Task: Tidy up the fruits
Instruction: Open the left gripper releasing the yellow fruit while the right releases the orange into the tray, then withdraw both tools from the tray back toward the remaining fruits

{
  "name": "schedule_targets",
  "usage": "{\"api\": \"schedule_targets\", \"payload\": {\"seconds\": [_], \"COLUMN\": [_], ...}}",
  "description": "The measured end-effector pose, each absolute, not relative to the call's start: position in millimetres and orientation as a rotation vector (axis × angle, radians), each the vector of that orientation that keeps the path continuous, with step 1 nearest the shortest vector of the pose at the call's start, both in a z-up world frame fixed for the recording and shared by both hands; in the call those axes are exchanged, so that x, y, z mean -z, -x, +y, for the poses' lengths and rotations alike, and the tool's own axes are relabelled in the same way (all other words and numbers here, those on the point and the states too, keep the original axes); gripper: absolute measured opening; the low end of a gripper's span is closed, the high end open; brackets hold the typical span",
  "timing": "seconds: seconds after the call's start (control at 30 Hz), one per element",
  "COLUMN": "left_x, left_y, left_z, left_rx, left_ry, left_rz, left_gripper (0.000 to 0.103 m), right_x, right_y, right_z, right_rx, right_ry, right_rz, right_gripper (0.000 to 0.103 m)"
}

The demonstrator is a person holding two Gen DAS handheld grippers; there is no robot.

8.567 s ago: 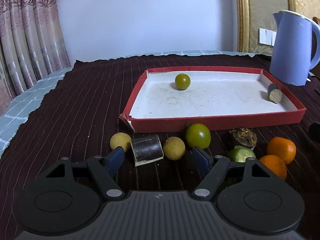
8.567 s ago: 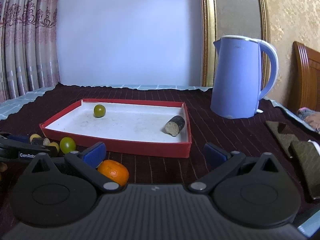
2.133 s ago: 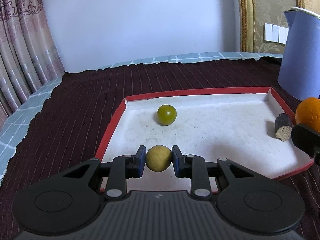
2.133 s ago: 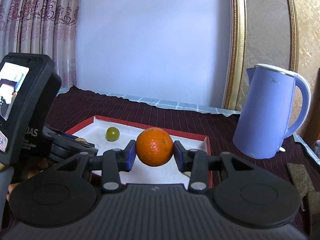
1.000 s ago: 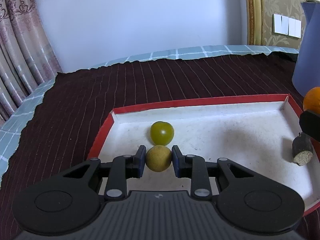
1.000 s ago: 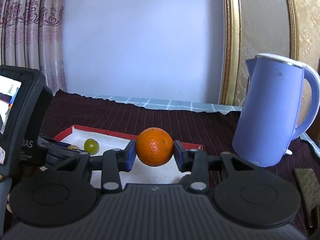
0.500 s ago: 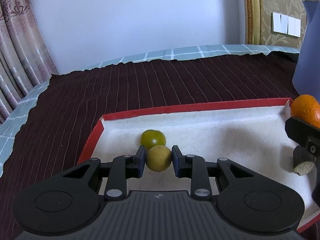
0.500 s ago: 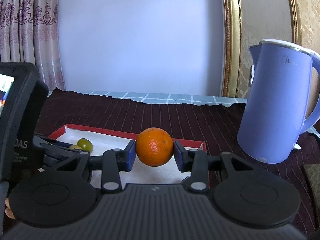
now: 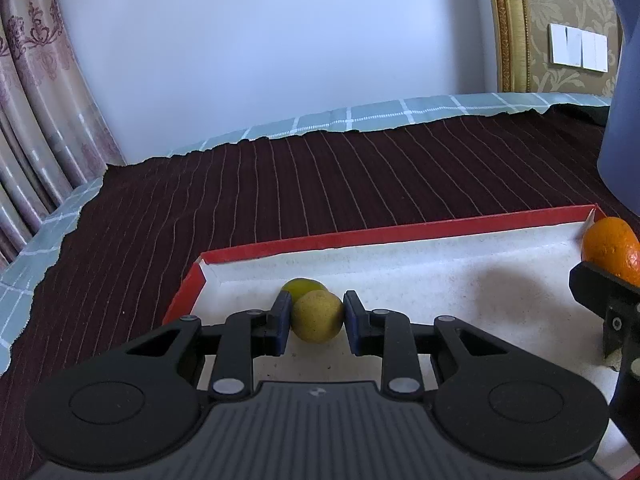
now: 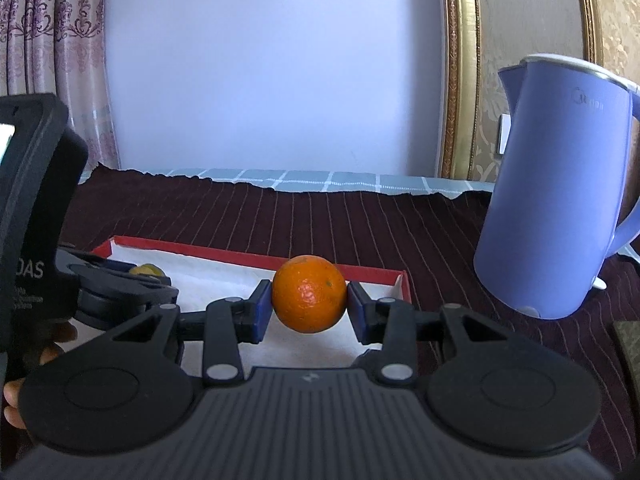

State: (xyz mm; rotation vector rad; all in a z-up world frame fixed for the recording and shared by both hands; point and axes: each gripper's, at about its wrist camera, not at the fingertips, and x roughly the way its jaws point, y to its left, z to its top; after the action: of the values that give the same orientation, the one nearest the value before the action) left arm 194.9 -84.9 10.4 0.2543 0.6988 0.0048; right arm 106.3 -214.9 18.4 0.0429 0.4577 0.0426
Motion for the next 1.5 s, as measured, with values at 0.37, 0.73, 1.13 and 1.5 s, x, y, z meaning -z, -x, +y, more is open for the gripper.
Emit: {"api": "schedule_targets", "payload": {"seconds": [0.37,0.73,1.13,1.5], "left_x": [-10,-14,-18,-18], "left_y": [-191,-176,-155,-129], "left_z": [-86,-81,-62,-42], "left_rx": [0.01,0.004,0.024,0.037], "left_ry": [-0.26,-0.256,-0.213,-0.161], "left_rz": [0.706,0.677,0.681,0.679], "left_gripper": [0.032,0.062,0.062,0.062], "right_x": [-12,-13,-15,-19], "right_y": [-109,-104,-90,-70], "right_z": [-218,-218,-215,-206], "right_rx": [-0.038,-0.032,-0.022,-0.028], "right_ry": [-0.055,-0.056,-0.054,-0.042], "right_rz": [0.477,0.454,0.44,0.404], "right_gripper": [0.038,0.05,0.06,0.087]}}
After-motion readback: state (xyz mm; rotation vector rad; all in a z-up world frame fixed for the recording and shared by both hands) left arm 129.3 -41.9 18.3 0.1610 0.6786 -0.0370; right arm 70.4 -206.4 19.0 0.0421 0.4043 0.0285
